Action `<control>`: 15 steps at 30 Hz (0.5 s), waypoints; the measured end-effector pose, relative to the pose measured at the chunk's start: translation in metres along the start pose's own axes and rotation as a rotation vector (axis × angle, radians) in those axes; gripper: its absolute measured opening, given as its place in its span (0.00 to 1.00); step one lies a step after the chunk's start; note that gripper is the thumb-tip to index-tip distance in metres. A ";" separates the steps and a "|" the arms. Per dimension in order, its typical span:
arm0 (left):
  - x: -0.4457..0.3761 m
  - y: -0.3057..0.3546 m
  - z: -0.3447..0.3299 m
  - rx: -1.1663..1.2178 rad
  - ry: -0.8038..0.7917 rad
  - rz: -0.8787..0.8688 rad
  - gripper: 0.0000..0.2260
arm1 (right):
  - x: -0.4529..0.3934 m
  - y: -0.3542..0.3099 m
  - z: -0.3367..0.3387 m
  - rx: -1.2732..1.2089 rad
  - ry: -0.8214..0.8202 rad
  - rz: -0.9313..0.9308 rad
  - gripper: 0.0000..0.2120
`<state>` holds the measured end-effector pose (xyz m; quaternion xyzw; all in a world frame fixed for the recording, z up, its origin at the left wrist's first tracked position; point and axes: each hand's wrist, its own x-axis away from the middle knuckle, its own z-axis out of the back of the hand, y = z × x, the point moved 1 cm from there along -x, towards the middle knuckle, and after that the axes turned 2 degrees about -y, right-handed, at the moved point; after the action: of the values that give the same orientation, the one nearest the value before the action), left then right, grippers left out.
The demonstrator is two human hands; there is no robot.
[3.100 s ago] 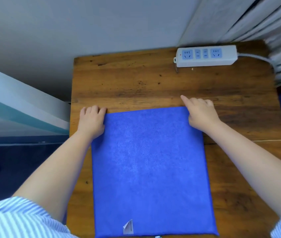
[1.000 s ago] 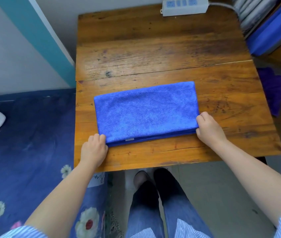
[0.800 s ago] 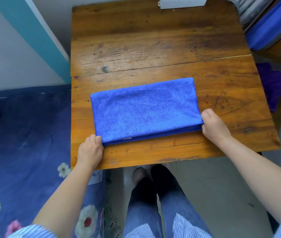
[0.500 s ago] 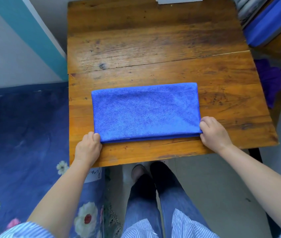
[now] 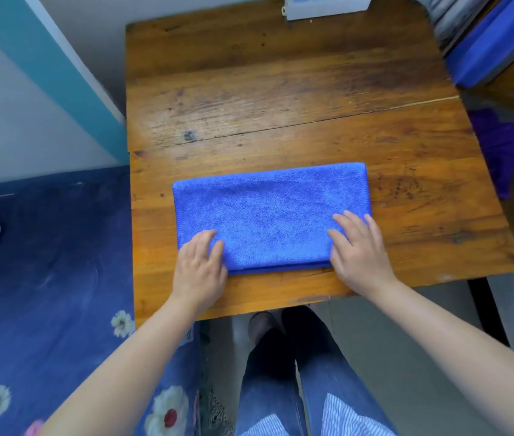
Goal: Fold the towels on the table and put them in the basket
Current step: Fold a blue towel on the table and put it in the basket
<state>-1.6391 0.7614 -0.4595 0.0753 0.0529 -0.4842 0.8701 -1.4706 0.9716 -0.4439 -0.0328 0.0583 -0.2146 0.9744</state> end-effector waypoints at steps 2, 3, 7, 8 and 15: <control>-0.022 0.025 -0.009 0.076 -0.054 0.049 0.14 | -0.015 -0.022 -0.007 0.013 -0.180 -0.073 0.20; -0.029 0.034 -0.012 0.088 -0.126 0.080 0.17 | -0.019 -0.031 -0.010 0.032 -0.291 -0.102 0.22; -0.022 0.045 -0.028 -0.021 -0.425 0.119 0.26 | -0.010 -0.035 -0.026 0.088 -0.476 -0.173 0.26; -0.019 0.043 -0.030 -0.039 -0.440 0.113 0.27 | -0.004 -0.031 -0.030 0.087 -0.466 -0.178 0.26; -0.023 0.043 -0.025 -0.057 -0.487 0.075 0.28 | 0.034 0.009 -0.020 -0.161 -0.387 -0.516 0.29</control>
<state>-1.6147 0.8073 -0.4769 -0.0664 -0.1476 -0.4538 0.8763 -1.4394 0.9644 -0.4681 -0.1637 -0.1214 -0.4390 0.8751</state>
